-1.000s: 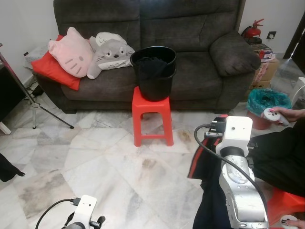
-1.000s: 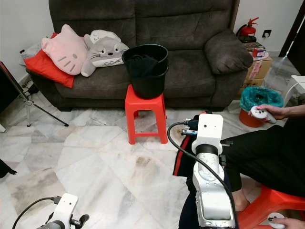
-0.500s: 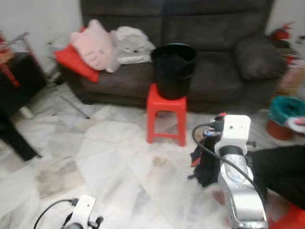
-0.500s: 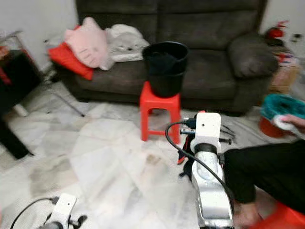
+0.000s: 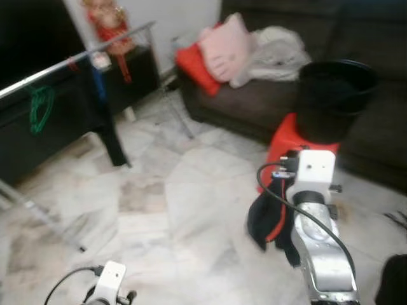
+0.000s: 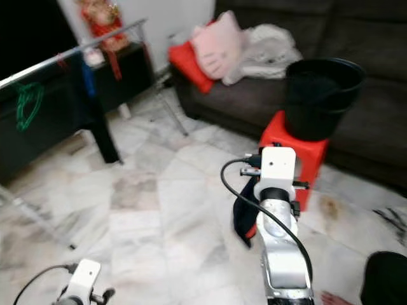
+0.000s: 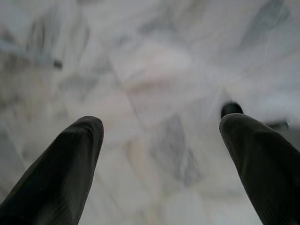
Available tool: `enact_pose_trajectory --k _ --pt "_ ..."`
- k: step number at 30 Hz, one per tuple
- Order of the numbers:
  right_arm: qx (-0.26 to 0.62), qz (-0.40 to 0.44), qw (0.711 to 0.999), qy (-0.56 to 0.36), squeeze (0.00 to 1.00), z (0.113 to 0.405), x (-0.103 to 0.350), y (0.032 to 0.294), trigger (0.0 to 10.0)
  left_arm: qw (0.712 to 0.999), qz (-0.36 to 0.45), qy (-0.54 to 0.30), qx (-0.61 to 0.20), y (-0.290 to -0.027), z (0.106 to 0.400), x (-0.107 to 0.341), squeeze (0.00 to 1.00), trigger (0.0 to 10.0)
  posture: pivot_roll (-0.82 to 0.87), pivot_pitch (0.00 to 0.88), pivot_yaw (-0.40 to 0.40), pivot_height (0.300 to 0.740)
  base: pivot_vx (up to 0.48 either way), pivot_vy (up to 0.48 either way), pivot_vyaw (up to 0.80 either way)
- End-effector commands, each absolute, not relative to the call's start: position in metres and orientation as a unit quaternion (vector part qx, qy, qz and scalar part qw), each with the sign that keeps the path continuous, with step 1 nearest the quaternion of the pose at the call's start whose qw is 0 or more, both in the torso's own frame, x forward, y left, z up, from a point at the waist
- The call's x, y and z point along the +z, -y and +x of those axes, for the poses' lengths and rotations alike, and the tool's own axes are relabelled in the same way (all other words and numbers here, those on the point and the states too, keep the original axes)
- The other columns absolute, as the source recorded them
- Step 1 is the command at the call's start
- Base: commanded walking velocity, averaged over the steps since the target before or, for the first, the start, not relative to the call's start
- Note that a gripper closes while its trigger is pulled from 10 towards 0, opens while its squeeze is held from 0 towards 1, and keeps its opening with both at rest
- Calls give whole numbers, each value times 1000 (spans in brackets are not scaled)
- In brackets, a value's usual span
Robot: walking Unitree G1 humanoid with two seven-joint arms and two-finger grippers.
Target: Hang hanger
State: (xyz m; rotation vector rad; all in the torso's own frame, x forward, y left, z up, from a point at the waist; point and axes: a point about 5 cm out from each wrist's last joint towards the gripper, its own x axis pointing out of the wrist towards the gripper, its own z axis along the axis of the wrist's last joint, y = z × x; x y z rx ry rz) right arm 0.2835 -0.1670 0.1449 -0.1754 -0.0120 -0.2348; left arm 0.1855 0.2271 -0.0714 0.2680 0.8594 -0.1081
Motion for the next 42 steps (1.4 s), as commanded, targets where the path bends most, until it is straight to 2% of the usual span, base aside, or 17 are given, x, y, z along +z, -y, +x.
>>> enact_pose_trajectory --k 1,10,23,33,42 --pt "-110 -79 990 28 0 285 154 162 10000 895 137 -421 -49 -231 184 -72 0 10000 -140 0 84 740 0 0 800" --pt "-105 -76 991 23 0 287 152 163 10000 903 120 -412 -34 -229 184 -72 0 10000 -132 0 79 740 0 0 768" --pt "-116 -43 992 -22 0 292 130 173 10000 931 74 -355 -30 -221 205 -59 0 10000 -111 0 58 740 0 0 0" --pt "-112 -47 990 -69 0 290 98 182 10000 934 70 -349 -34 -218 210 -57 0 10000 -112 0 51 740 0 0 0" --pt "-98 -52 992 -58 0 287 93 174 10000 937 66 -343 -27 -219 210 -56 0 10000 -105 0 60 740 0 0 89"
